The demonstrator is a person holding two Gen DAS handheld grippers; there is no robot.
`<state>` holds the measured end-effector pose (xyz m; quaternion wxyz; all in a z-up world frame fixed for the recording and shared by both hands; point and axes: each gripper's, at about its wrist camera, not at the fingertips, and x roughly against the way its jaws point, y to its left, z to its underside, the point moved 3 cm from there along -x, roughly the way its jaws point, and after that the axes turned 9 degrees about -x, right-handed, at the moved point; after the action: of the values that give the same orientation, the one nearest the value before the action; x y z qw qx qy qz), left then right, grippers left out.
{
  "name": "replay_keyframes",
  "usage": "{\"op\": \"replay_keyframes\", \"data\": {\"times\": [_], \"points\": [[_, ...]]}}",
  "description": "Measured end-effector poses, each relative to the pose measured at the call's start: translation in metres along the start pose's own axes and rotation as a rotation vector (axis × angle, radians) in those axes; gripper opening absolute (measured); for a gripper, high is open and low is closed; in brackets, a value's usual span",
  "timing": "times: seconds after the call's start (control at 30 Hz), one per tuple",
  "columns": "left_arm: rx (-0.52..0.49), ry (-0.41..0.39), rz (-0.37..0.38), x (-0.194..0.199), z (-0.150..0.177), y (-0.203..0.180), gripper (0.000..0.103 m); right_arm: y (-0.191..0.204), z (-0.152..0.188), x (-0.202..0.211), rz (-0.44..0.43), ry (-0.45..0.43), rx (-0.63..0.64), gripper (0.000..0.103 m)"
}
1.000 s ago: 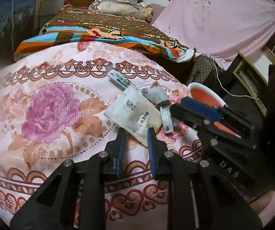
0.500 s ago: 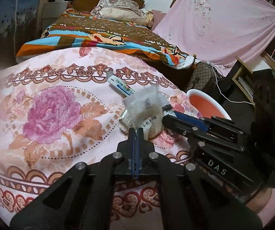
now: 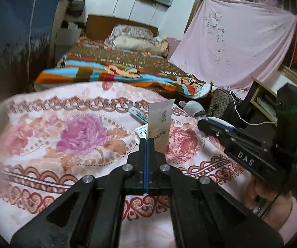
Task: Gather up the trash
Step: 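Carry the white packet and tissue over the orange basin with both tools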
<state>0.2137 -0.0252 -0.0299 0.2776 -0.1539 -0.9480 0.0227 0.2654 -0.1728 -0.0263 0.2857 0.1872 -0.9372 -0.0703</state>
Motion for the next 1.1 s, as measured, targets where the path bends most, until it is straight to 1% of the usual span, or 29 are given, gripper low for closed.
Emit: {"op": "replay_keyframes", "data": {"times": [0.07,0.17,0.33,0.43,0.63,0.8,0.9,1.03,1.1], "points": [[-0.040,-0.013,-0.011,0.004,-0.001,-0.007,0.033,0.001,0.000,0.005,0.003,-0.025,-0.002,0.005],[-0.098,-0.009,-0.014,0.006,-0.001,-0.018,0.033,0.001,0.001,0.013,0.006,-0.053,0.000,0.005],[-0.115,-0.049,-0.026,0.016,-0.002,-0.022,0.033,0.006,0.005,0.030,0.014,-0.119,0.012,0.005],[-0.127,-0.098,-0.043,0.027,-0.005,-0.025,0.033,0.012,0.007,0.042,0.022,-0.185,0.035,0.005],[-0.148,-0.206,-0.042,0.046,-0.022,-0.041,0.033,0.014,0.006,0.071,0.030,-0.319,0.057,0.005],[-0.201,-0.294,-0.023,0.055,-0.044,-0.067,0.033,-0.001,-0.003,0.106,0.094,-0.458,0.047,0.005],[-0.240,-0.343,-0.009,0.059,-0.054,-0.086,0.033,-0.015,-0.011,0.125,0.131,-0.524,0.023,0.005],[-0.275,-0.367,0.046,0.054,-0.066,-0.114,0.033,-0.039,-0.021,0.145,0.178,-0.578,-0.016,0.005],[-0.280,-0.361,0.098,0.048,-0.073,-0.129,0.033,-0.051,-0.023,0.151,0.208,-0.588,-0.025,0.005]]}}
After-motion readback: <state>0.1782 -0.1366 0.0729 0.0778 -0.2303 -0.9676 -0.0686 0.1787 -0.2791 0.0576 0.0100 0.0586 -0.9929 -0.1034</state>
